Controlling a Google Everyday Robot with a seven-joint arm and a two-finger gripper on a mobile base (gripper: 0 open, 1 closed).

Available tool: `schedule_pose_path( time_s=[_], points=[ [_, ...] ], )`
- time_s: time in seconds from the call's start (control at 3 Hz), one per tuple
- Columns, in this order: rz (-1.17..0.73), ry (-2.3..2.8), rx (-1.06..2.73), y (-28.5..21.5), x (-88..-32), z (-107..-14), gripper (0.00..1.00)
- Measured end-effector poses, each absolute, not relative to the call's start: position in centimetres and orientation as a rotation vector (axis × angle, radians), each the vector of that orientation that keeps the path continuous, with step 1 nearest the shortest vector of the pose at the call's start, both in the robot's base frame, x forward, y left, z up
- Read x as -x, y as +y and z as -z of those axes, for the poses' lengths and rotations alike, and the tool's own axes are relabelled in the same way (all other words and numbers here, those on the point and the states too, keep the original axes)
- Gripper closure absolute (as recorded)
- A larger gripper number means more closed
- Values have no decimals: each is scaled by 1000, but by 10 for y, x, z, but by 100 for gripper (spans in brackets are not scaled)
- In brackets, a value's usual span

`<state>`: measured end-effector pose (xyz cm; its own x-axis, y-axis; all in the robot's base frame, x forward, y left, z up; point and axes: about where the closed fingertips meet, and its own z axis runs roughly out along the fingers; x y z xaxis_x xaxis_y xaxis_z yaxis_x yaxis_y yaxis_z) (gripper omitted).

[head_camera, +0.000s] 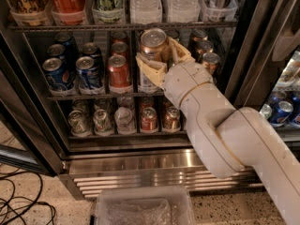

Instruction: Pick orange can from top shelf of fridge

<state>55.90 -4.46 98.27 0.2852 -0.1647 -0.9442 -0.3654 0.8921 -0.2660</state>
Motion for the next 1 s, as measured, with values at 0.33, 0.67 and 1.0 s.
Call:
schedule_pose_path(
  time_s=[0.33, 0.67, 1.0],
  points=[
    [-95, 1212, 661, -25, -543, -989, 100],
    [-56, 1124, 890, 28, -516, -974, 100],
    [-103, 1012, 1032, 76, -485, -959, 100]
  ],
)
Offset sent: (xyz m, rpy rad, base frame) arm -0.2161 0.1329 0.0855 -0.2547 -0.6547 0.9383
